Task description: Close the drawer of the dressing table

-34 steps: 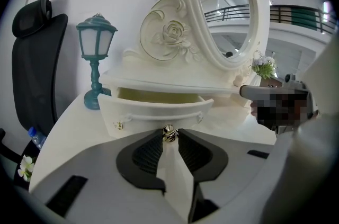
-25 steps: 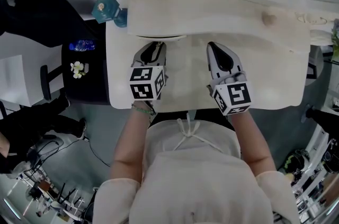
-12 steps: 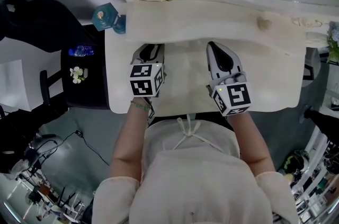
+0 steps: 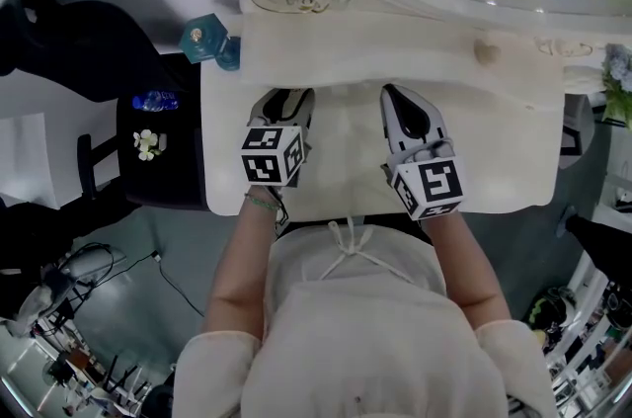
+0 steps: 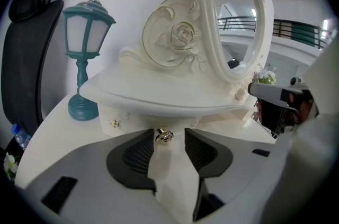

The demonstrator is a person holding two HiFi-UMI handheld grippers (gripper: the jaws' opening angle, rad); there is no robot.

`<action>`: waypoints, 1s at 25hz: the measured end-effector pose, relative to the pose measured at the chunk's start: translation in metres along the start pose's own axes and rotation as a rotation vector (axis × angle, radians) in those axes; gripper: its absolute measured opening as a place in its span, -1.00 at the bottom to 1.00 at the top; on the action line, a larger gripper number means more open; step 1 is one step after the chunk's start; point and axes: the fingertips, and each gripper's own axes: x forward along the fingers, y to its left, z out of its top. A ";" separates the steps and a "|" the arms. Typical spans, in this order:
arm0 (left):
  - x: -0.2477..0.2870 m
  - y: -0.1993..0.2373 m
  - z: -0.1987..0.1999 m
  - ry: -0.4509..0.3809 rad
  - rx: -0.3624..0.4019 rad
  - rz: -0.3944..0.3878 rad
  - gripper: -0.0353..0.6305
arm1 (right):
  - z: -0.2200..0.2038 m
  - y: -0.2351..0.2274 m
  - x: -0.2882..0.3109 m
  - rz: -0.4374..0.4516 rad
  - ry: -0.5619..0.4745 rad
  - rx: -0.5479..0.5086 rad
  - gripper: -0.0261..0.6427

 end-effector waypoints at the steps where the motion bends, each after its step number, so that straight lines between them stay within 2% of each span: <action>1: -0.003 -0.002 0.002 -0.019 -0.002 -0.001 -0.28 | 0.001 0.001 -0.001 0.002 -0.001 -0.002 -0.90; 2: -0.007 -0.003 0.005 -0.040 -0.002 0.002 -0.17 | 0.003 0.002 -0.002 0.003 -0.003 -0.004 -0.90; 5: -0.024 -0.004 0.010 -0.085 0.012 0.016 -0.08 | 0.006 0.007 -0.008 0.008 -0.010 -0.014 -0.90; 15: -0.093 -0.025 0.053 -0.219 0.119 0.019 -0.07 | 0.029 0.023 -0.027 0.023 -0.061 -0.057 -0.90; 21: -0.134 -0.058 0.100 -0.342 0.294 -0.032 -0.09 | 0.058 0.027 -0.042 0.017 -0.137 -0.071 -0.90; 25: -0.160 -0.074 0.129 -0.431 0.335 -0.042 -0.19 | 0.078 0.027 -0.055 0.011 -0.193 -0.071 -0.90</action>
